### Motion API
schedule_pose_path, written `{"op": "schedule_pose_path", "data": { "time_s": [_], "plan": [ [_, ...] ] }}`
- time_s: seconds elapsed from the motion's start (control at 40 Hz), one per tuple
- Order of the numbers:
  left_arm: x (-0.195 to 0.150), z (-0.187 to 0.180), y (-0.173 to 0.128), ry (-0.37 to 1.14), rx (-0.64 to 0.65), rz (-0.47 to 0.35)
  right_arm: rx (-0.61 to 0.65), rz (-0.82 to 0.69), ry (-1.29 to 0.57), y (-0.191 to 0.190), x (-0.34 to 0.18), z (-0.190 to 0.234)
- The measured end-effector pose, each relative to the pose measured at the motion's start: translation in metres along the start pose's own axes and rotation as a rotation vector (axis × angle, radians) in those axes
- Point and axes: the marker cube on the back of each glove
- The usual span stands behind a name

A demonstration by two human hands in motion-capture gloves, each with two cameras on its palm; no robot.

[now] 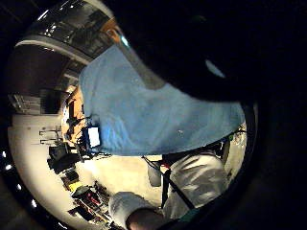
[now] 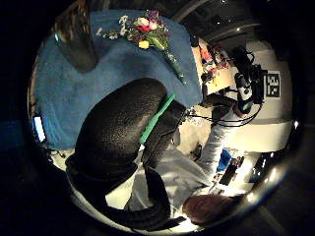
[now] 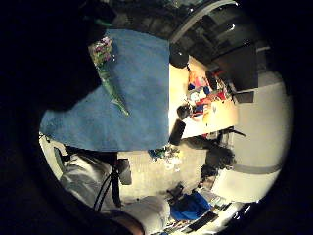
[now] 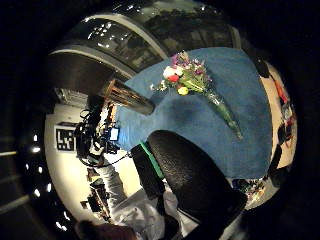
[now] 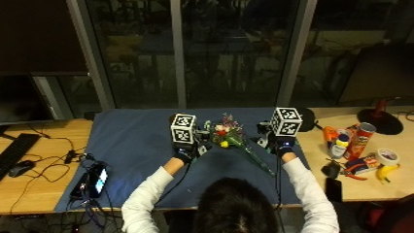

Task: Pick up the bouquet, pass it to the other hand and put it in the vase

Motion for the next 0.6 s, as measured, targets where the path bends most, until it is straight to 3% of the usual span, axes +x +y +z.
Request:
{"op": "schedule_pose_path", "data": {
  "time_s": [0.275,0.6],
  "plan": [
    [0.022,0.014,-0.008,-0.038,0.044,0.061,-0.064,0.124,-0.019,-0.010,0.020,-0.004],
    [0.030,0.015,-0.012,-0.142,0.144,0.061,-0.083,0.339,-0.047,-0.072,0.057,0.036]
  ]
}}
